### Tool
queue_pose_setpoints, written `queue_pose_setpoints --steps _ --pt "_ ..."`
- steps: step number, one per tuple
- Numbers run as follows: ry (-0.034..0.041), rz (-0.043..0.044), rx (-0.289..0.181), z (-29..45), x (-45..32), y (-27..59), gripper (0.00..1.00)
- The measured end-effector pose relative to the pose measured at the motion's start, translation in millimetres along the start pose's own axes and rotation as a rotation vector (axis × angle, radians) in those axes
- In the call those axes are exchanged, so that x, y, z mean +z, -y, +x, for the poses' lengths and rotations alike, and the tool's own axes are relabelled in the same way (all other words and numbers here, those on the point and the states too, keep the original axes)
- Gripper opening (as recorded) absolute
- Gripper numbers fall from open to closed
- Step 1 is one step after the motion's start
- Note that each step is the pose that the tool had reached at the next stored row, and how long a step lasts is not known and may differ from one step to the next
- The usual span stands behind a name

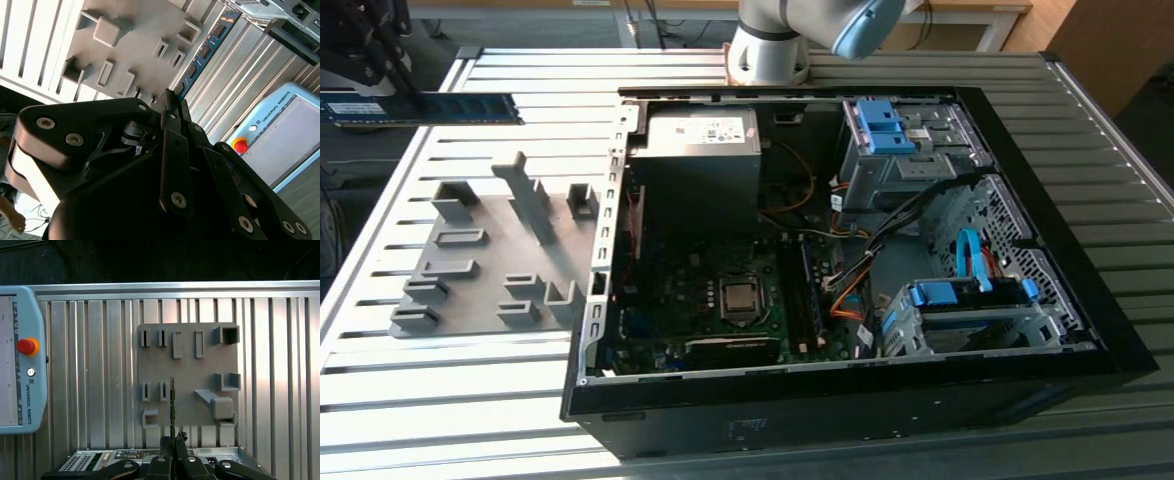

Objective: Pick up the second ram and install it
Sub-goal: 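Pick up the second ram and move it above second insertion slot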

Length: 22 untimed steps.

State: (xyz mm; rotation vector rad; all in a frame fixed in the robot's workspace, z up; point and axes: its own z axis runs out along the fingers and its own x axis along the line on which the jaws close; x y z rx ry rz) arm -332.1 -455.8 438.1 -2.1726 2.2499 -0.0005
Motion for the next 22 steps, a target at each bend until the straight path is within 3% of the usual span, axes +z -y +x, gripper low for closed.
queue_pose_setpoints --steps 22 --pt "0.0000 -0.0004 0.000 -0.5 0.2 14.8 0.14"
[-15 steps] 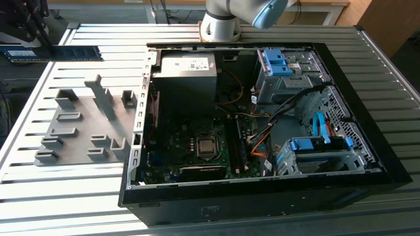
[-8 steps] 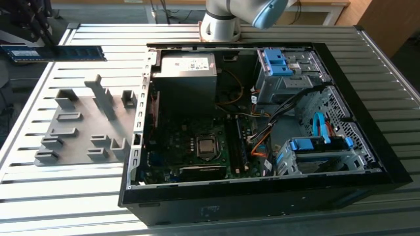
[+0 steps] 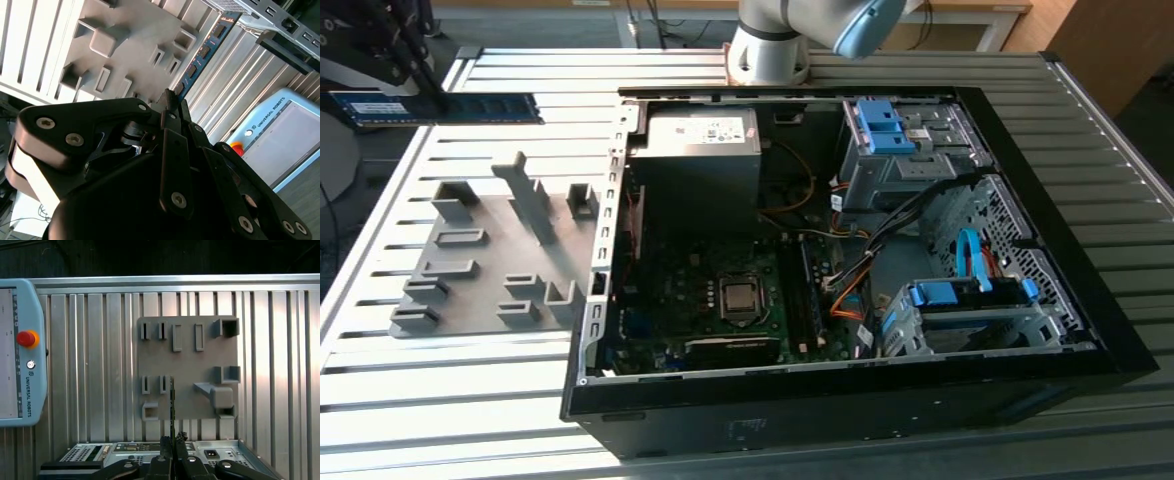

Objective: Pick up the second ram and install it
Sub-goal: 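Pick up the second ram and move it above second insertion slot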

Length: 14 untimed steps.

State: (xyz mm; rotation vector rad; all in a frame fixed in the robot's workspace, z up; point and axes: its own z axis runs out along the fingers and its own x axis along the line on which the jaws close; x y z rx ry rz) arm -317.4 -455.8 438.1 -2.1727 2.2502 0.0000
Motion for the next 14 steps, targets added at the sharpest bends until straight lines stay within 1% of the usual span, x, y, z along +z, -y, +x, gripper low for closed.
queue_pose_setpoints --steps 14 --pt "0.0000 -0.0001 0.000 -0.2 0.1 7.0 0.14"
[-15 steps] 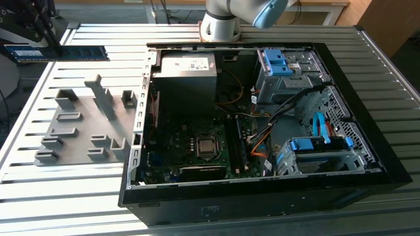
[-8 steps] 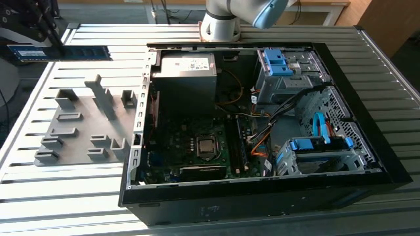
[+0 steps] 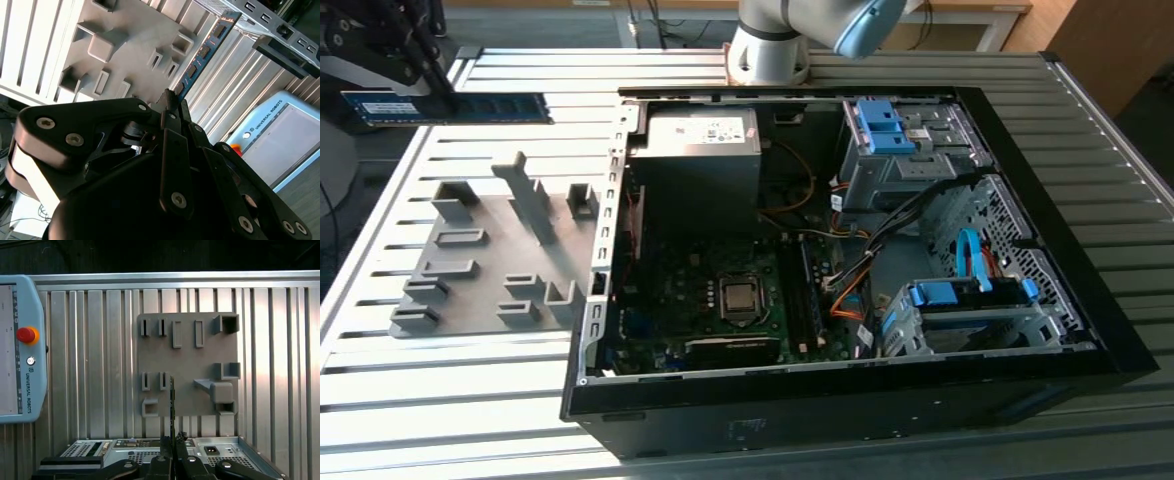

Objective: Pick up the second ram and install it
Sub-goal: 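Pick up the second ram and move it above second insertion slot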

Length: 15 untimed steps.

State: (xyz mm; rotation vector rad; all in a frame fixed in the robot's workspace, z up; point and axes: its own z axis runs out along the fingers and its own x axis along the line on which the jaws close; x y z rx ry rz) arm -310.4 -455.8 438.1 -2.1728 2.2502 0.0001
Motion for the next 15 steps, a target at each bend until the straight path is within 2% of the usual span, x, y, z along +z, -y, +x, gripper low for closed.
queue_pose_setpoints --steps 15 --pt "0.0000 0.0000 0.000 -0.2 0.1 7.3 0.14"
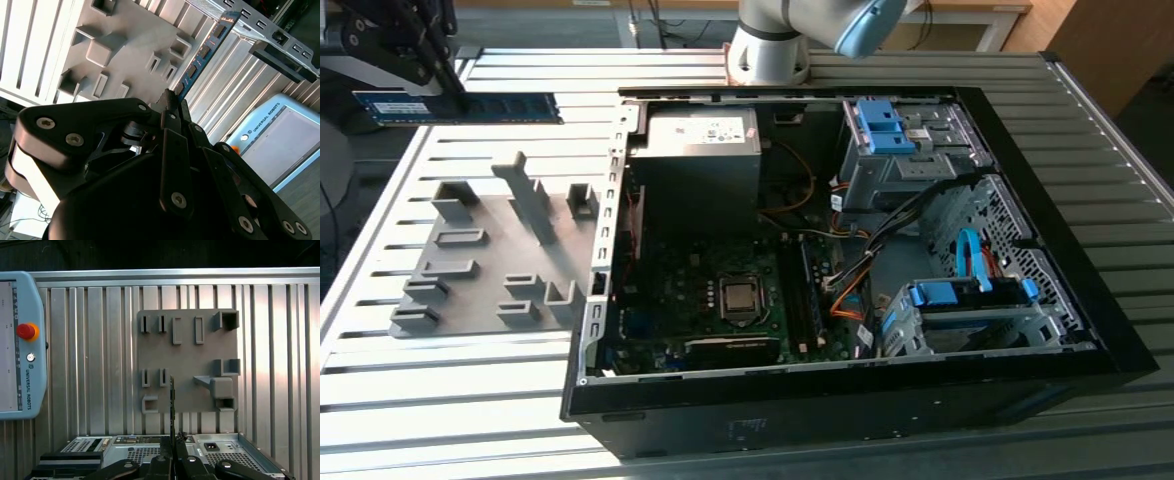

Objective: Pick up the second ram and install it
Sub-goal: 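Pick up the second ram and move it above second insertion slot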

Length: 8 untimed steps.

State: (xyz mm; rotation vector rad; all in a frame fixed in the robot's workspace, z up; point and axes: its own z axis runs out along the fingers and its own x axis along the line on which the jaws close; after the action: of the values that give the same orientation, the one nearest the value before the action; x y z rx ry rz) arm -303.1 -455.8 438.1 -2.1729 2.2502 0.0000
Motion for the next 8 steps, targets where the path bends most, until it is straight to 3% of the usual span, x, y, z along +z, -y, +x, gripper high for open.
queue_pose_setpoints --steps 8 --pt "0.0001 -0.0004 0.000 -0.2 0.0 4.8 0.14"
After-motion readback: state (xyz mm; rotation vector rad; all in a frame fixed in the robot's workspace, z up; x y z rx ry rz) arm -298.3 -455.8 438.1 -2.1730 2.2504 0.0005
